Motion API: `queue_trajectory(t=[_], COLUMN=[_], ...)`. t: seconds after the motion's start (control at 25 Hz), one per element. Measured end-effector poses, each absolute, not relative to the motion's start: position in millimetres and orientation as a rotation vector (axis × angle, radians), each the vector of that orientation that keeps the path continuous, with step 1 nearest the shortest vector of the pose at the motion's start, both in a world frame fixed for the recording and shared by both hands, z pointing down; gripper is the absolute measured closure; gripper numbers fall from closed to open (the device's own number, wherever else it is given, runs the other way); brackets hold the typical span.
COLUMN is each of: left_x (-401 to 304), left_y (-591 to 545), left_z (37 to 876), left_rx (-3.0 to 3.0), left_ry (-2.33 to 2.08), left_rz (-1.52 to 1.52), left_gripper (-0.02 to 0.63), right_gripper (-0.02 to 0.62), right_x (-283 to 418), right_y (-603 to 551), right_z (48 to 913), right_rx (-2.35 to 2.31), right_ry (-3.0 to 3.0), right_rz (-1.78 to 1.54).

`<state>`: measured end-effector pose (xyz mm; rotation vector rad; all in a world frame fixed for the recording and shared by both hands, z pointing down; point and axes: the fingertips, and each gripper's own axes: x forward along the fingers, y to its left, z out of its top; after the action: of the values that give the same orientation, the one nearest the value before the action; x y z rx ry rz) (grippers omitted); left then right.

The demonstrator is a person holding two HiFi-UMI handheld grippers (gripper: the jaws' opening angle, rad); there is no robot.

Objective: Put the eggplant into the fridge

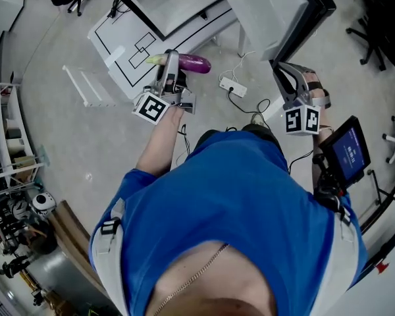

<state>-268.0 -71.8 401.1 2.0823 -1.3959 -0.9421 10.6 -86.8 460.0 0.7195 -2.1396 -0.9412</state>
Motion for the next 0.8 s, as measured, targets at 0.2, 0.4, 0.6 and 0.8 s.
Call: queue_trajectory(t=[0.2,0.4,0.6,0.8], left_x=[-274.6,-273.2,-272.4,-269.7], left_y=[-66.9,-68.0,-77.2,-116.3], left_z=[403.5,402.8,403.3,409.2], left_rx=[2.075,2.069,2.086,2.103], left_ry=[-1.399,-1.409,-1.409,-1.424], left_rz=[-0.945,-0.943,-0.915,-0.869], left_gripper=[0.416,0.416,0.416,0.416], right_gripper=[0.548,0.577,0.577,0.578], right_x=[-11.8,-32.7,-66.2,-77.3], right_y=[-97.1,-90.4,-64.4,-63.7], right_z=[449.2,437.5,436.3,444.6], right_rx=[0.846,0.926,0.847,0.785], right_ry=[-2.168,-2.301,-2.398,-2.479], right_rz=[-0.928,-0.793,-0.763,-0.667])
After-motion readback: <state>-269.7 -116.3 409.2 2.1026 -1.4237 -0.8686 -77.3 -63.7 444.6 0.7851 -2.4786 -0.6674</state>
